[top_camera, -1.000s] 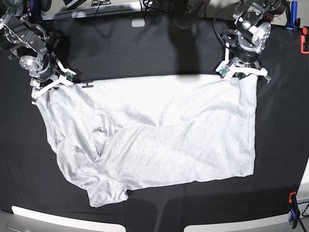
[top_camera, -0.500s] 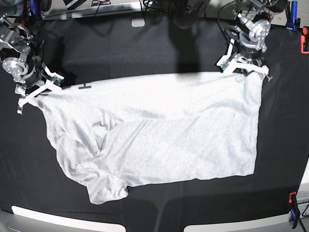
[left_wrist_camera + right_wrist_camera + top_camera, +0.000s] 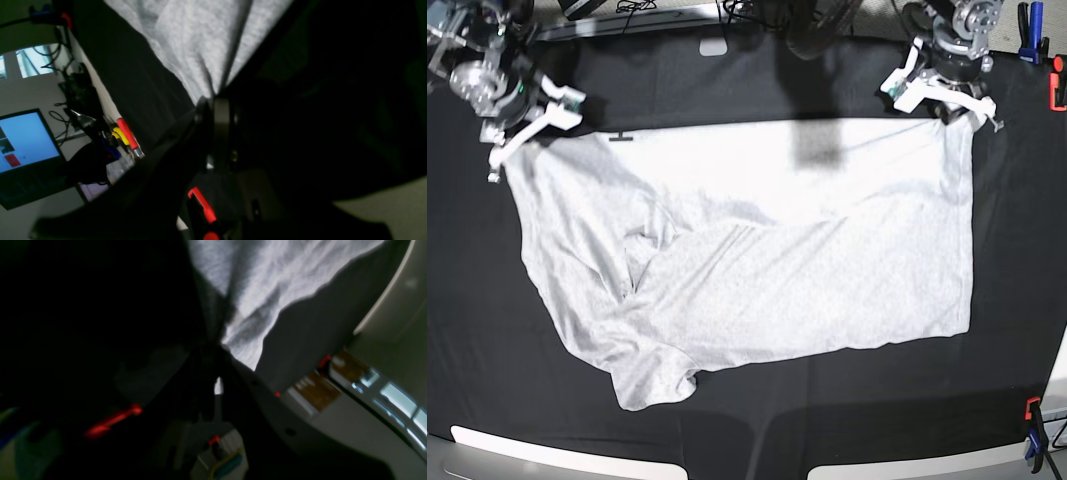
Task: Layout the t-shirt on the table in an organized manner, then fold the t-shirt properly
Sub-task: 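Grasp the shoulder edge with both grippers and pull it taut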
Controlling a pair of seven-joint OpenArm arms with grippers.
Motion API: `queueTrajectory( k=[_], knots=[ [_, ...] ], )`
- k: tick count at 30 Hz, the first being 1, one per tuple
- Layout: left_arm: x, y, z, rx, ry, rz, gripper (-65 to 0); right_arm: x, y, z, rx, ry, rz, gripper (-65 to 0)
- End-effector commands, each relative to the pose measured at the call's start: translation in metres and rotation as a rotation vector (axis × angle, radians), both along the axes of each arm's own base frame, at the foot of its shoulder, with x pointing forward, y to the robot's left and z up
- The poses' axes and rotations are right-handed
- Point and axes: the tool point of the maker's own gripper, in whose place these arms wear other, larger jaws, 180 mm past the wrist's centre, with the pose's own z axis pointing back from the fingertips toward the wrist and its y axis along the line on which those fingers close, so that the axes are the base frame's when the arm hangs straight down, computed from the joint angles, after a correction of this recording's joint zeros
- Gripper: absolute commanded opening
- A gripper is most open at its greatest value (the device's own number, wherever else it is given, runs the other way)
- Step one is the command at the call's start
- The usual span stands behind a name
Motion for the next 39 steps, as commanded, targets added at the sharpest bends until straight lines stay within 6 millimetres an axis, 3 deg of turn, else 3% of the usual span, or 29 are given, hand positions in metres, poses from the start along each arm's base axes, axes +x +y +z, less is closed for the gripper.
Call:
queueTrajectory(
  k=[1,15,19,22,28,35,39],
  knots=[
    [0.000,0.005,0.007,0.019,-0.020,0.010,-65.0,0.002,-0.003,0.009,-0.025,-0.020,0.015,-65.0],
    [-0.041,0.018,0.014,0.167,-0.006,-0.010,-65.0,-0.060,0.018,-0.006,-0.020,0.070,0.027,-65.0],
    [-0.045,0.018,0.034,0.203,-0.087,-0.020,-65.0,-0.080,0.024,-0.003,-0.003,0.099,0.022,-65.0],
    [-0.042,0.024,0.046,0.226,-0.135,-0.022,-65.0,-0.084,0.024,0.001,0.007,0.097,0.003,-65.0],
    [-0.041,0.032,0.046,0.239,-0.120,-0.047,-65.0,-0.082,0.014,0.005,-0.010,0.080,-0.030,-65.0],
    [-0.055,0.040,0.039,0.238,-0.056,-0.045,-65.0,-0.117,0.013,0.000,-0.027,0.164,-0.009,-65.0],
    [-0.058,0.039,0.037,0.235,-0.048,-0.048,-65.0,-0.121,0.013,0.001,-0.040,0.156,0.009,-65.0]
  ],
)
